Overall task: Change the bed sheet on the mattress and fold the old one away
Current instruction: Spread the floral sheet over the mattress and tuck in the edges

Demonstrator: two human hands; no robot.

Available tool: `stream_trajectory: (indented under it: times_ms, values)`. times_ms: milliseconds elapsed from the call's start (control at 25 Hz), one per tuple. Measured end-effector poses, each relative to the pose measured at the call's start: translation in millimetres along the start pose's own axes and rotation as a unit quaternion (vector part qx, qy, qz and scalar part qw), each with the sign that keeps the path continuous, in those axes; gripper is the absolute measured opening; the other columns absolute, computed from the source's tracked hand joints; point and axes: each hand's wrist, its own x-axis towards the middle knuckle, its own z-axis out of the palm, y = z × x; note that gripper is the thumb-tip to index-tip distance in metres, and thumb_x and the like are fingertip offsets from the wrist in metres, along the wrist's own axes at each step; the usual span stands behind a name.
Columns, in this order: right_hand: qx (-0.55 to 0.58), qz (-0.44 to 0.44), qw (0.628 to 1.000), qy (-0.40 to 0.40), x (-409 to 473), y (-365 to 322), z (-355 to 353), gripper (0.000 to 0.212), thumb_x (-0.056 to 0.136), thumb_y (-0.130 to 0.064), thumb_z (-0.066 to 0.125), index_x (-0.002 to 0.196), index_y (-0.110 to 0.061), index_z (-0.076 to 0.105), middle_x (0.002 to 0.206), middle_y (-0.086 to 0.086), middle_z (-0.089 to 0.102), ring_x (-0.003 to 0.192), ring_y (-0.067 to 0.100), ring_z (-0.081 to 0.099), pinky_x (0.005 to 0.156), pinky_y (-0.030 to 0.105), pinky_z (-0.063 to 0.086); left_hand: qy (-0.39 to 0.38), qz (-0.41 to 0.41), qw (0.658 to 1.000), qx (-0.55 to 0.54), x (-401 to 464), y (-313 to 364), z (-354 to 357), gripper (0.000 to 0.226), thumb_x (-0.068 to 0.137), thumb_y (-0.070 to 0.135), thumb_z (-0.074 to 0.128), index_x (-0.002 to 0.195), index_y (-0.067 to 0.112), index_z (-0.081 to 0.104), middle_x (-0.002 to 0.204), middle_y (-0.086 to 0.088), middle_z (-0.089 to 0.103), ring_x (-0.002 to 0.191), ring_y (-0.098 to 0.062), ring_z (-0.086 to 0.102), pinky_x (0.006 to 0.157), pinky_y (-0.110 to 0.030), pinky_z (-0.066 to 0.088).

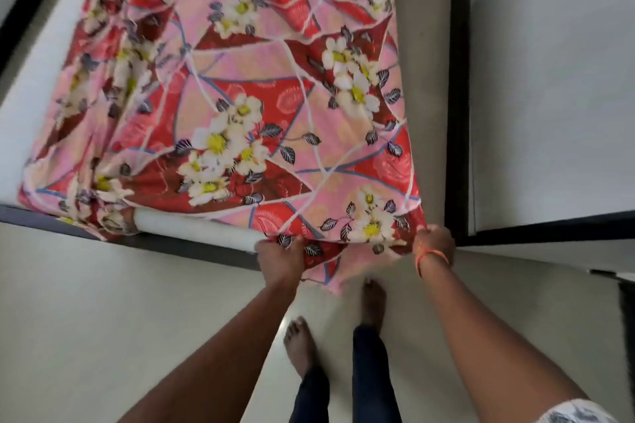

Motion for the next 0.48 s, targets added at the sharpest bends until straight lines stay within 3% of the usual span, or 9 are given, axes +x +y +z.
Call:
stream_trajectory:
  times_ms: [80,160,240,320,360,400,480]
  values:
    - [0.105,0.047,0.993,0.002,14,1,17,0.028,0.096,-0.019,0.053,0.109,0.002,0.067,0.106,0.017,0.068,0.094,0.030,0.063,0.072,0.031,0.045,0.047,-0.058,0.997,0.005,15,-1,16,0.058,0.079,0.039,0.080,0.112,0.001,0.052,0.107,-0.014,0.064,0.097,-0.029,0.065,0.086,-0.043,0.056]
    - [0.182,0.066,0.980,-0.043,14,1,42,0.036,0.092,-0.030,0.062,0.104,0.004,0.067,0.097,0.012,0.067,0.079,0.023,0.060,0.058,0.026,0.042,0.043,-0.028,0.997,0.059,14,-3,22,0.048,0.087,0.040,0.072,0.111,0.001,0.059,0.104,-0.013,0.065,0.098,-0.029,0.062,0.086,-0.036,0.051]
    - [0.229,0.064,0.960,-0.149,-6,4,64,0.074,0.073,-0.064,0.071,0.107,0.001,0.065,0.090,0.010,0.062,0.067,0.018,0.054,0.047,0.021,0.039,0.018,0.007,0.999,0.039,1,-14,17,0.035,0.093,0.038,0.064,0.107,0.006,0.064,0.100,-0.010,0.066,0.092,-0.026,0.060,0.081,-0.033,0.047]
    - [0.202,0.091,0.946,-0.237,-23,24,92,0.114,0.040,-0.086,0.072,0.123,-0.010,0.055,0.100,0.007,0.062,0.079,0.019,0.058,0.057,0.022,0.043,0.011,-0.017,0.999,0.031,-17,-47,4,0.033,0.094,0.041,0.062,0.099,0.009,0.065,0.093,-0.009,0.068,0.086,-0.027,0.063,0.080,-0.038,0.051]
    - [0.182,0.103,0.936,-0.283,-39,25,95,0.115,0.037,-0.087,0.072,0.126,-0.017,0.052,0.105,0.004,0.065,0.088,0.022,0.062,0.062,0.027,0.047,0.004,-0.040,0.998,0.052,-25,-70,-4,0.034,0.095,0.043,0.060,0.091,0.009,0.065,0.086,-0.010,0.069,0.082,-0.030,0.066,0.078,-0.042,0.053]
    - [0.168,0.111,0.922,-0.330,-50,27,95,0.104,0.043,-0.087,0.070,0.122,-0.022,0.055,0.104,0.002,0.068,0.091,0.023,0.065,0.063,0.031,0.050,-0.008,-0.063,0.996,0.067,-36,-89,-9,0.034,0.095,0.042,0.059,0.084,0.011,0.065,0.079,-0.010,0.070,0.077,-0.032,0.067,0.074,-0.046,0.055]
    - [0.178,0.127,0.904,-0.367,-64,24,96,0.072,0.062,-0.083,0.062,0.096,-0.019,0.065,0.084,0.000,0.070,0.076,0.019,0.066,0.059,0.033,0.053,-0.056,-0.111,0.991,0.051,-47,-116,-10,0.031,0.094,0.041,0.060,0.079,0.015,0.066,0.073,-0.009,0.071,0.069,-0.033,0.068,0.069,-0.050,0.057]
